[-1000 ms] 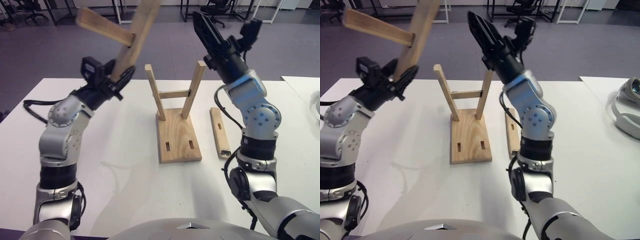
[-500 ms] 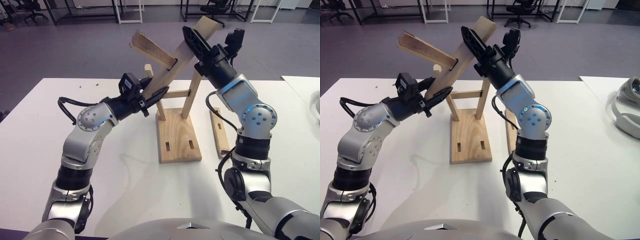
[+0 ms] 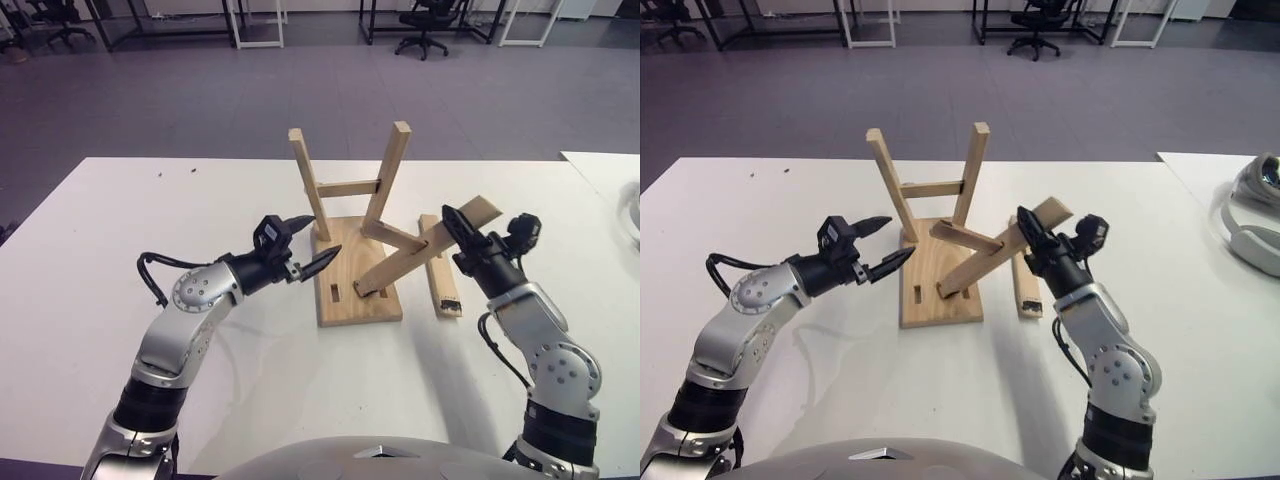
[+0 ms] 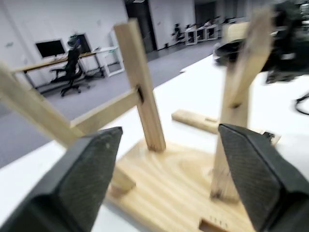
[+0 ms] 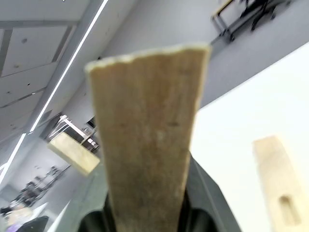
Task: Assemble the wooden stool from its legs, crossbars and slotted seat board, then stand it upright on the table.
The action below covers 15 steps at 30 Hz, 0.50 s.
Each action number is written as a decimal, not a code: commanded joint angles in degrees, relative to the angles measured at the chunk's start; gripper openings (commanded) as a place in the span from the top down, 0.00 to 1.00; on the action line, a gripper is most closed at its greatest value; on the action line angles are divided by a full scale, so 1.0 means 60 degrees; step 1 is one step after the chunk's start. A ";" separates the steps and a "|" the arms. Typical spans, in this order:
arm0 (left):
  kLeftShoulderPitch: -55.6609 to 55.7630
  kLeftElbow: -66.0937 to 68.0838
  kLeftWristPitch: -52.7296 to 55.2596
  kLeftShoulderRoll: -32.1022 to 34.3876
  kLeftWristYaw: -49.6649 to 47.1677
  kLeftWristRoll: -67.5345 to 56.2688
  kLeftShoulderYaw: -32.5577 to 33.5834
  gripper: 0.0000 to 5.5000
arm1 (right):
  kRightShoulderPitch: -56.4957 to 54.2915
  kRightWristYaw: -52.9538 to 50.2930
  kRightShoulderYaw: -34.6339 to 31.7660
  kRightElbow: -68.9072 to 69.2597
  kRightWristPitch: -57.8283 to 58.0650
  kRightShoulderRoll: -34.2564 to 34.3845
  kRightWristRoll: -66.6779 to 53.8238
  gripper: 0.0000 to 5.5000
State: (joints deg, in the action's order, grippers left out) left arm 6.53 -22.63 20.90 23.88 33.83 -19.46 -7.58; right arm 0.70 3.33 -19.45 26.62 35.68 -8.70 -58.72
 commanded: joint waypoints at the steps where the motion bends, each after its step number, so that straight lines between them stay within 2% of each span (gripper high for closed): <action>1: -0.0225 0.0303 -0.0347 -0.0219 -0.0503 0.0543 0.0053 0.21 | 0.0579 0.0009 -0.0023 -0.0720 -0.0895 -0.0115 0.1424 0.81; 4: -0.0318 0.0298 -0.0429 -0.0230 -0.0614 0.0688 0.0077 0.17 | 0.0793 -0.0116 -0.0002 -0.0533 -0.1163 -0.0167 0.1623 0.81; 10: -0.0498 0.0340 -0.0529 -0.0325 -0.0834 0.0885 0.0231 0.17 | 0.1227 -0.0266 -0.0172 0.0666 -0.0449 -0.0368 -0.0252 0.81; 15: -0.0600 0.0328 -0.0548 -0.0360 -0.0979 0.0951 0.0266 0.17 | 0.1175 -0.0709 -0.0646 0.0457 -0.0245 -0.0693 -0.1083 0.81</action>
State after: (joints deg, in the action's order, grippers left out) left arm 3.08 -20.80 18.13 21.66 28.27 -14.94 -6.45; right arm 7.33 0.50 -22.31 30.00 33.26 -11.88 -64.27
